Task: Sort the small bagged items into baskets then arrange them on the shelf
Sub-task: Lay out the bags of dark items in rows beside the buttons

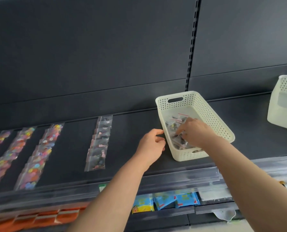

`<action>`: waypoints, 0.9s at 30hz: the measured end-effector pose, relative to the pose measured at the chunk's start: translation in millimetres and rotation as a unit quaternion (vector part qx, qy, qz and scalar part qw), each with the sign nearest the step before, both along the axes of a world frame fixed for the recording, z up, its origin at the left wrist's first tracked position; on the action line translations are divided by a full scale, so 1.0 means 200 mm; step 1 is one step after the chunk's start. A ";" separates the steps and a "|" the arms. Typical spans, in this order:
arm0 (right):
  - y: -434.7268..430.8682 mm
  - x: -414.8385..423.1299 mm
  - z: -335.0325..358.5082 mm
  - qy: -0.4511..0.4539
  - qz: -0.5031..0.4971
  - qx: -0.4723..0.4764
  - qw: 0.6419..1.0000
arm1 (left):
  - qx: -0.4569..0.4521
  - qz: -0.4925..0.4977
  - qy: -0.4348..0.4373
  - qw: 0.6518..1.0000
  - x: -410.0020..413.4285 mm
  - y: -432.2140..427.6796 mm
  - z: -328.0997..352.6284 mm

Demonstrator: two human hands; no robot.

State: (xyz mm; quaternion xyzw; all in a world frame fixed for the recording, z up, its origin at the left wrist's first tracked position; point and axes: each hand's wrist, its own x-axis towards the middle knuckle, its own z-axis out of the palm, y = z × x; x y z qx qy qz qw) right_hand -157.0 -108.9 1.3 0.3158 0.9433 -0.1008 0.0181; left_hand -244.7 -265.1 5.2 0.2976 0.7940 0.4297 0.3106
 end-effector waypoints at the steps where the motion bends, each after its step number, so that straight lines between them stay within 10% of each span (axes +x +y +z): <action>1: 0.00 -0.01 0.00 -0.011 0.002 -0.002 1.000 | -0.004 0.007 0.001 1.000 -0.01 0.00 0.00; 8: -0.04 -0.02 0.03 0.142 -0.028 0.027 0.989 | 0.020 0.030 -0.003 0.999 -0.06 -0.06 0.04; 19: -0.47 -0.20 0.10 0.342 -0.050 -0.368 0.863 | 0.098 0.110 -0.051 0.988 -0.24 -0.31 0.09; 27: -0.71 -0.38 0.01 0.361 -0.126 -0.414 0.826 | 0.056 0.141 -0.058 0.987 -0.40 -0.62 0.03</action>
